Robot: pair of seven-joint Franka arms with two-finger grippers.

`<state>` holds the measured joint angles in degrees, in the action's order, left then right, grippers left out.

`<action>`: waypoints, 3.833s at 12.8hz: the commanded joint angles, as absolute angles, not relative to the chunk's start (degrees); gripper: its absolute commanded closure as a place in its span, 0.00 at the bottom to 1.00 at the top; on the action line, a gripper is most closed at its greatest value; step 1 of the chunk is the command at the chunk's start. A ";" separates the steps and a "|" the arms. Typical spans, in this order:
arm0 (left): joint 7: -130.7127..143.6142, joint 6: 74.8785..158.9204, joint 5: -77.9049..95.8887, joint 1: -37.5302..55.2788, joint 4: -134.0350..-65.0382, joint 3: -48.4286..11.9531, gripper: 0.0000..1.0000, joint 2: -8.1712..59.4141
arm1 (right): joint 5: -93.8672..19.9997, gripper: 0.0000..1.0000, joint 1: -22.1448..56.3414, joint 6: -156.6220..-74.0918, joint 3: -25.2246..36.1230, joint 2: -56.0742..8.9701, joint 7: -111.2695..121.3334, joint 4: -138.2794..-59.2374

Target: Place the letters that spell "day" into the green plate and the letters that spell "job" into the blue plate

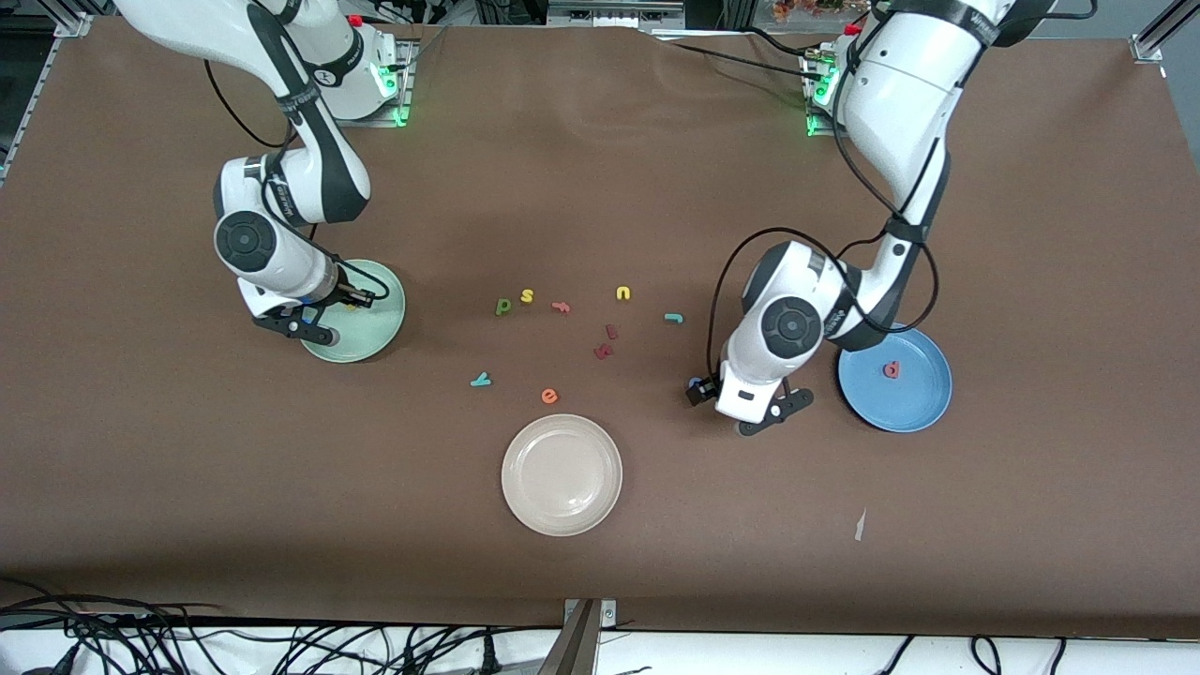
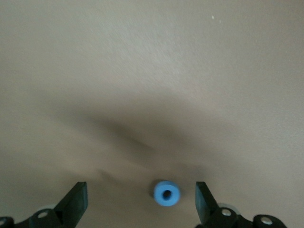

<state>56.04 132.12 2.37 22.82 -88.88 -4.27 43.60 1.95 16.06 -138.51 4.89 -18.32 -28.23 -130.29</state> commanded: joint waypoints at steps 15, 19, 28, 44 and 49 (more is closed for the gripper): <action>69.17 135.18 1.32 26.89 -84.29 -3.08 0.58 49.04 | 1.49 0.02 21.16 -135.24 -6.94 -24.85 -64.03 -113.92; 69.00 134.74 -1.05 26.89 -85.08 -3.16 0.83 48.96 | 1.49 0.27 27.14 -144.74 -6.94 -29.87 -77.07 -114.08; 33.99 115.51 -0.35 15.66 -85.34 -3.43 0.96 40.17 | 1.58 0.50 28.65 -145.90 -6.94 -32.69 -77.34 -114.43; 8.81 109.07 3.78 3.94 -91.67 -5.09 0.00 34.19 | -2.60 0.91 27.77 -123.39 11.77 -24.26 -32.81 -111.70; 41.84 114.86 3.52 9.82 -92.37 -9.23 0.00 34.71 | -6.77 0.30 27.51 -134.73 13.09 -24.26 -27.42 -120.23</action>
<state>31.24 112.07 2.71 6.91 -90.87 -9.29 35.29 -5.48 27.25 -131.78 12.59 -25.32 -29.47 -117.19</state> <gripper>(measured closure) 0.000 0.718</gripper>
